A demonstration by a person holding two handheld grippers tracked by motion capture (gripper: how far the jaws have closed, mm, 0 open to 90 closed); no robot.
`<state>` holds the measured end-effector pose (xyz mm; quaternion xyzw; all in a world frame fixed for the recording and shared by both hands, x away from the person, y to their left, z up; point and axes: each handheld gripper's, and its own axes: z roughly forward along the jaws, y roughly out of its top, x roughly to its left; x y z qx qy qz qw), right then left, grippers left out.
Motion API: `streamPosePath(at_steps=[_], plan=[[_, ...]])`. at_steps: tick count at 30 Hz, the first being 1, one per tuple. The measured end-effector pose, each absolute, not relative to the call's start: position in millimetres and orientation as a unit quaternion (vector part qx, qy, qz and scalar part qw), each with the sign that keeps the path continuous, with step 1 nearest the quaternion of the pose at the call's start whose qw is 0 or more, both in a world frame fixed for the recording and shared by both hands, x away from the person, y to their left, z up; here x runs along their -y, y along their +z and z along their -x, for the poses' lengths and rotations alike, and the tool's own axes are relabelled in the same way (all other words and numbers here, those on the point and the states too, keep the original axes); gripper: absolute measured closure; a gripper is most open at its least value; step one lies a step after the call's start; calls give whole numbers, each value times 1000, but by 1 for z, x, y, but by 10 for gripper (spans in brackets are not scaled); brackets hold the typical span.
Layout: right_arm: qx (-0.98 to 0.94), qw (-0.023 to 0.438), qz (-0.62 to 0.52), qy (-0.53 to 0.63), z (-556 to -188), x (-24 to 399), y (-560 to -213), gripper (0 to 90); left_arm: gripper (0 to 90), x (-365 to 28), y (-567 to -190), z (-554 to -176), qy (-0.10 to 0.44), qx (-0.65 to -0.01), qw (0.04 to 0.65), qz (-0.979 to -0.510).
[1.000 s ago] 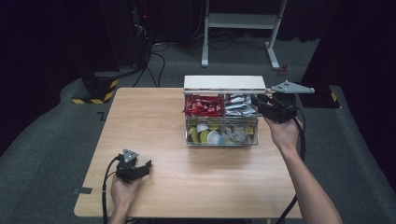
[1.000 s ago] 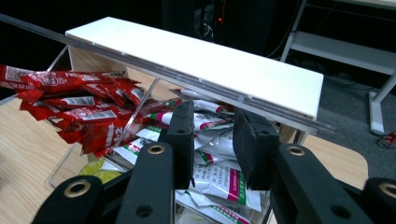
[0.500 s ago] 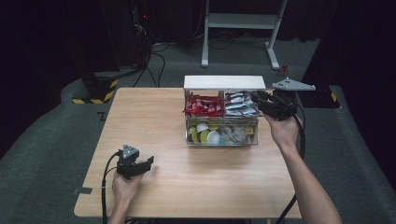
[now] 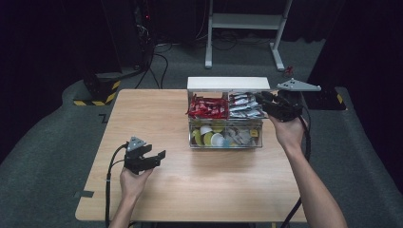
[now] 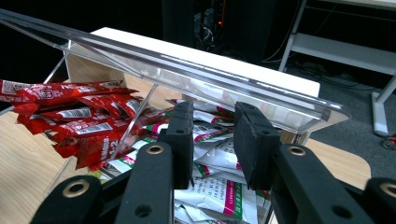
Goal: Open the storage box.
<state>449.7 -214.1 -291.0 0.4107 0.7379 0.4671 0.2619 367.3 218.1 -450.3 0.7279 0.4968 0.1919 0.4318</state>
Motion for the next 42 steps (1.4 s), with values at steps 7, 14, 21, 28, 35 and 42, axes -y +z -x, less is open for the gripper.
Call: streamPosePath(at_steps=[7, 14, 21, 28, 35, 42], plan=[[-739, 263, -409, 466, -450, 214, -291, 683, 359, -203, -421, -381, 194, -473, 446, -735], [-742, 263, -408, 463, -451, 214, -290, 684, 376, -194, -403, -386, 188, -459, 464, -734], [-742, 264, -408, 461, -452, 214, -289, 683, 401, -183, -377, -391, 185, -438, 481, -737], [-744, 262, -408, 459, -452, 214, -288, 683, 425, -171, -358, -397, 191, -426, 492, -735], [-745, 262, -408, 458, -452, 214, -288, 679, 442, -158, -342, -405, 191, -415, 502, -735], [-746, 258, -408, 458, -453, 214, -286, 673, 465, -151, -334, -416, 190, -421, 510, -726]])
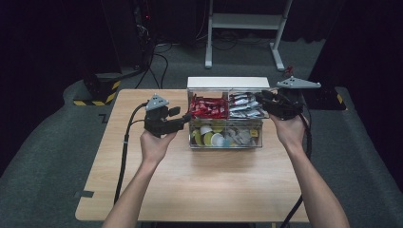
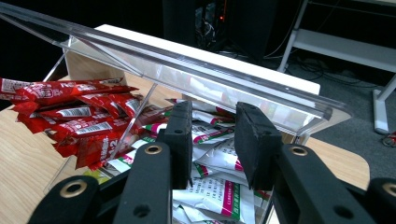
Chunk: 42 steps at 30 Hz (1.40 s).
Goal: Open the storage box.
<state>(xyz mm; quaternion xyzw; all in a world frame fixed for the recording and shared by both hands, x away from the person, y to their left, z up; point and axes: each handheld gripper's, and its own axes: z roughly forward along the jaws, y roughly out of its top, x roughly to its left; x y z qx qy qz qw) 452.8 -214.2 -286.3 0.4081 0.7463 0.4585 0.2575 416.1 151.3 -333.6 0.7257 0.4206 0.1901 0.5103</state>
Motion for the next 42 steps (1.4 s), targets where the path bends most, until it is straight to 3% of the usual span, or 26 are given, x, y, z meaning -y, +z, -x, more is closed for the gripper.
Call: streamPosePath(at_steps=[22, 29, 42], plan=[[-747, 258, -406, 458, -453, 215, -287, 671, 694, -131, -333, -445, 208, -436, 464, -742], [-746, 259, -408, 458, -453, 214, -287, 671, 821, -128, -330, -442, 228, -431, 447, -750], [-747, 259, -407, 457, -453, 214, -287, 672, 861, -131, -328, -438, 222, -423, 455, -751]])
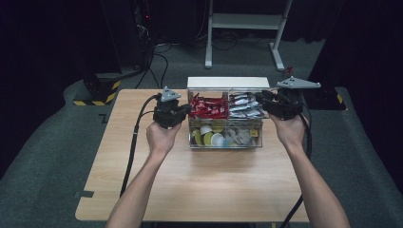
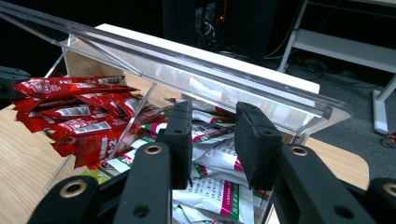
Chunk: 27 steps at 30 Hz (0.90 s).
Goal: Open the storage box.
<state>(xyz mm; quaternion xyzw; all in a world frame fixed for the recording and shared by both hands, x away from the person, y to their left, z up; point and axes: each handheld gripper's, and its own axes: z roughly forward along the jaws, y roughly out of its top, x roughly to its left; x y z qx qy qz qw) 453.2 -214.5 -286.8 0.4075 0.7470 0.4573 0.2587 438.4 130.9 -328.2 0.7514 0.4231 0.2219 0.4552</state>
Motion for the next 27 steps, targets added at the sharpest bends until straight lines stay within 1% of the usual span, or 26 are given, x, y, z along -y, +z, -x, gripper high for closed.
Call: streamPosePath(at_steps=[27], plan=[[-748, 263, -405, 455, -453, 214, -287, 671, 867, -144, -314, -420, 224, -400, 485, -745]])
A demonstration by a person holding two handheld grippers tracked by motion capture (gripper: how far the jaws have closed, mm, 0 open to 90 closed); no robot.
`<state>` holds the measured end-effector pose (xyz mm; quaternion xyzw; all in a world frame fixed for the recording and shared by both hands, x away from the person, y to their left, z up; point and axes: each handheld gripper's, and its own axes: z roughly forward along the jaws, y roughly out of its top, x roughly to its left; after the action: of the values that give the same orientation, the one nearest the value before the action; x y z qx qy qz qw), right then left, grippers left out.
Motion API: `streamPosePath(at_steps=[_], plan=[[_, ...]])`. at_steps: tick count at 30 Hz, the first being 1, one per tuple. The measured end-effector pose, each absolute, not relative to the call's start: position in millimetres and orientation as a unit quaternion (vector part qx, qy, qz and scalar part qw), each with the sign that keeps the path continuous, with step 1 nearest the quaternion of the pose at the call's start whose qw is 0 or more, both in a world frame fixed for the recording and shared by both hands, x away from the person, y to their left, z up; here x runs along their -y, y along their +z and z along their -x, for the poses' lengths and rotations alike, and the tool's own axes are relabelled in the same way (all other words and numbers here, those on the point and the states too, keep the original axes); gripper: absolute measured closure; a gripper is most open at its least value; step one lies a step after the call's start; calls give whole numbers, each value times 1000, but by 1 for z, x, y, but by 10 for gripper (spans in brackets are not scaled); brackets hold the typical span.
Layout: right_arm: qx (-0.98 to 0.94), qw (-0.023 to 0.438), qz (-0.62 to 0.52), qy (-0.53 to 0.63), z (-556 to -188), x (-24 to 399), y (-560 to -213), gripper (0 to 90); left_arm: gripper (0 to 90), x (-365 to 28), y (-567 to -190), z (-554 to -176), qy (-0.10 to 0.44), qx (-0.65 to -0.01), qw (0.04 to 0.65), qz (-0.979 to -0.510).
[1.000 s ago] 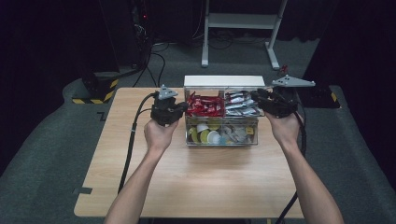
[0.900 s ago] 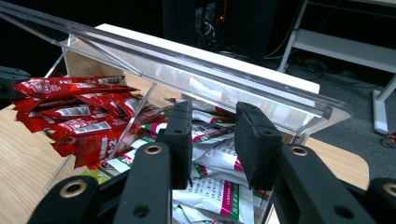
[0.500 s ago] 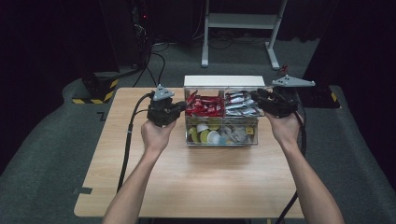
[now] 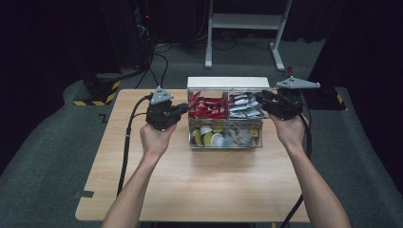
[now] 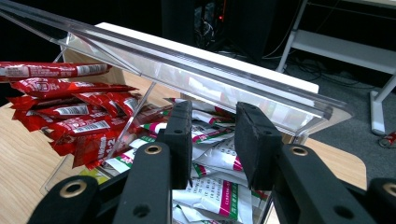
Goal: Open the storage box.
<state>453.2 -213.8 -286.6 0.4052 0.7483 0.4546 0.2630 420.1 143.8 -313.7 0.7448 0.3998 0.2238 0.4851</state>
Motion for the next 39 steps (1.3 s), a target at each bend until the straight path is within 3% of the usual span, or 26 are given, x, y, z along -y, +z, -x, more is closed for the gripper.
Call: streamPosePath(at_steps=[39], plan=[[-748, 263, -407, 453, -453, 213, -286, 671, 871, -179, -303, -384, 215, -385, 523, -730]])
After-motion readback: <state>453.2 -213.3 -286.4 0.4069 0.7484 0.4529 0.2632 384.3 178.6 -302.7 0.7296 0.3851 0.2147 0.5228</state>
